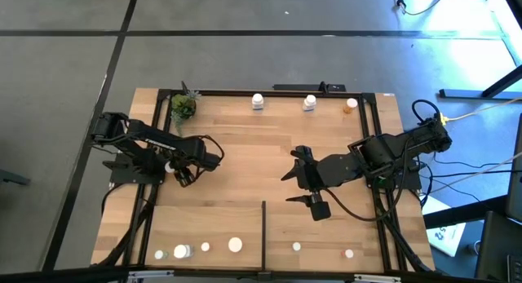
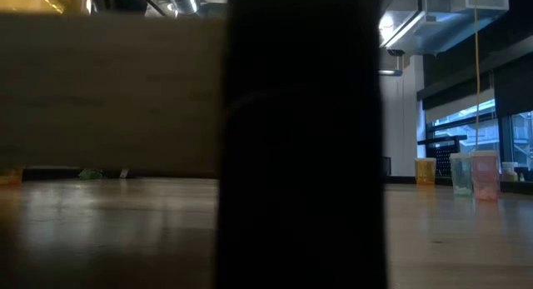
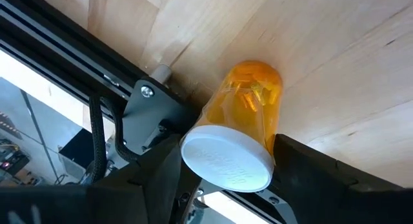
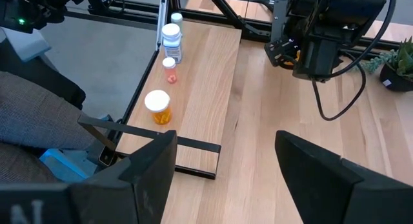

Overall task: Pick and place medicine bottles onto shelf by color
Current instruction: Put the bottom orange pill bottle on the shelf aligned with the other orange pill bottle

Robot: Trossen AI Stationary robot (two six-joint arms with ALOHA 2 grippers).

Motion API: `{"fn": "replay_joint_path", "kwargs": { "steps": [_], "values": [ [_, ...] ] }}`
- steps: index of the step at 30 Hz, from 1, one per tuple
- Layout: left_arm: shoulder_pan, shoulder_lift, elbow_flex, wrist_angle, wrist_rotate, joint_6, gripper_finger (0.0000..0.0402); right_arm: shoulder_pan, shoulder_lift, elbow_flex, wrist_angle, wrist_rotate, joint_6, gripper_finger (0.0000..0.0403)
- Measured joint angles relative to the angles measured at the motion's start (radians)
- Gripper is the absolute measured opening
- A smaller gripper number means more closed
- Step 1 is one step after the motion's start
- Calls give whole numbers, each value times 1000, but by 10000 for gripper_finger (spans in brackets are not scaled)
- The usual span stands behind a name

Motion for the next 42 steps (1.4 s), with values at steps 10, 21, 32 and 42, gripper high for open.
{"fn": "replay_joint_path", "kwargs": {
  "steps": [10,21,32,42],
  "values": [
    [-29,0,129,-20,-16,-5,232,1,0,0,0,-1,2,264],
    [-146,0,307,-47,-64,-20,233,2,0,0,0,-83,2,264],
    [-287,0,441,-49,-113,1,233,4,0,0,-1,-142,0,264],
    [-367,0,543,-53,-140,35,234,4,0,0,-36,-142,56,264]
  ]
}}
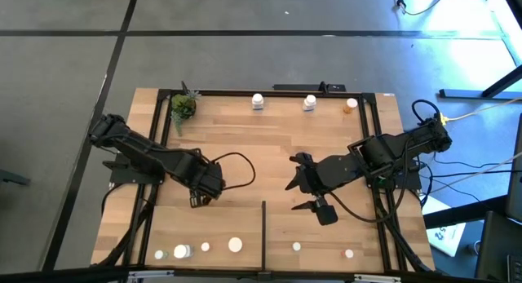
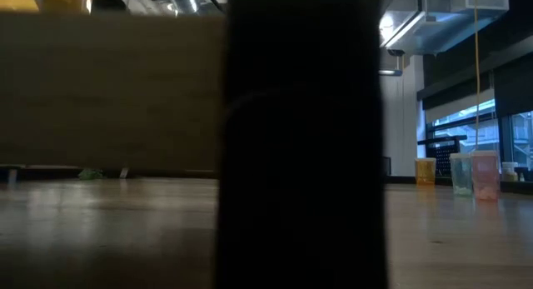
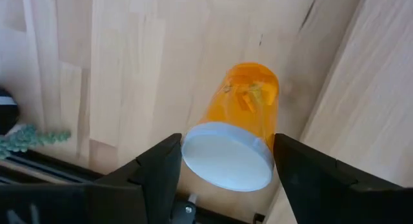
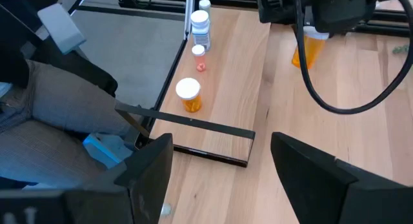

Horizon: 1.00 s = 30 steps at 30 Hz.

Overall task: Pick and place medicine bottles onto shelf by color
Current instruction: Put the bottom orange pill bottle on the shelf aligned with the other orange pill bottle

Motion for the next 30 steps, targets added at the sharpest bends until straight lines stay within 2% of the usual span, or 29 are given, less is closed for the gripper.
{"fn": "replay_joint_path", "kwargs": {
  "steps": [4,10,18,30],
  "values": [
    [3,17,4,8,-11,33,234,0,0,0,-9,0,1,264],
    [28,131,3,17,-44,150,234,0,0,0,-11,1,-1,264],
    [104,260,6,88,-152,334,234,0,0,0,-11,1,-5,264],
    [230,313,142,184,-159,532,234,0,0,0,-15,2,-5,264]
  ]
}}
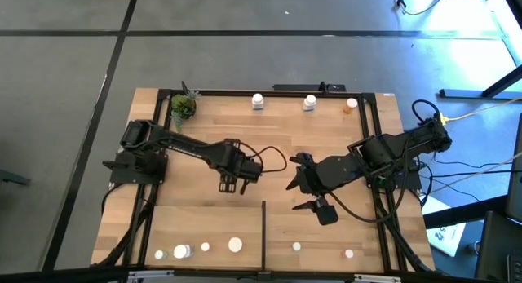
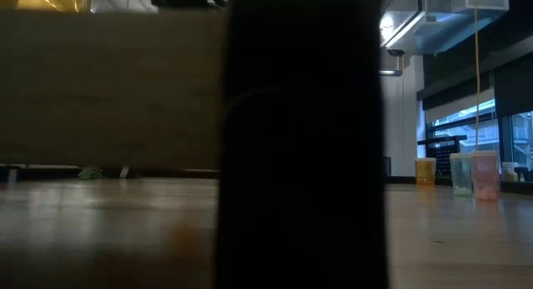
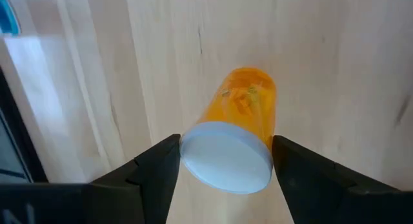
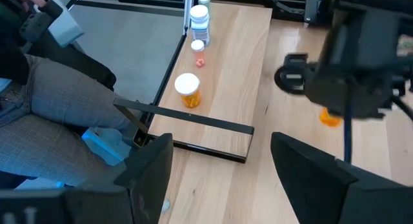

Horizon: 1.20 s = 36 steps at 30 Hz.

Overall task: Pick and place medicine bottles onto shelf by color
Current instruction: Put the bottom orange pill bottle on the shelf aligned with the other orange pill bottle

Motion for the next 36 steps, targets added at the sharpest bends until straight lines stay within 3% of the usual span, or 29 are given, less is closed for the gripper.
{"fn": "replay_joint_path", "kwargs": {
  "steps": [19,36],
  "values": [
    [25,112,9,38,13,71,234,0,0,0,-1,17,-26,264],
    [25,133,9,38,32,70,234,0,0,0,-25,398,41,264]
  ]
}}
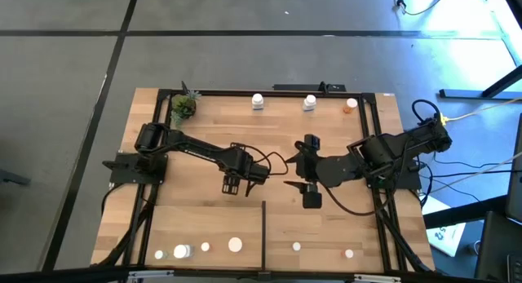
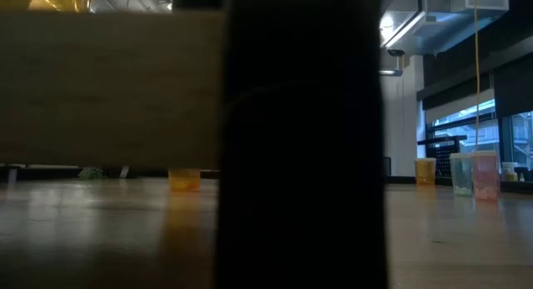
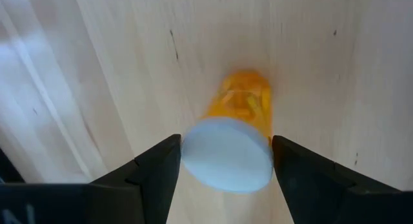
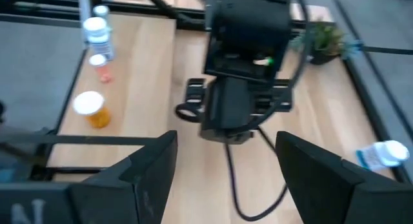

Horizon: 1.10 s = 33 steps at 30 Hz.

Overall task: Pick and place medicine bottles onto shelf by color
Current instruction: Put the bottom orange pill bottle on the shelf aligned with the other orange pill bottle

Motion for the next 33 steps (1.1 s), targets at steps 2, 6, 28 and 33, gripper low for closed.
{"fn": "replay_joint_path", "kwargs": {
  "steps": [2,6,28,33],
  "values": [
    [0,0,0,-1,0,0,234,0,0,0,0,2,0,264],
    [0,0,0,0,0,-1,234,0,0,0,0,1,-13,264],
    [0,0,0,0,49,-30,234,0,0,0,2,-5,-12,264],
    [0,0,0,0,51,-55,234,0,0,0,3,-5,-12,264]
  ]
}}
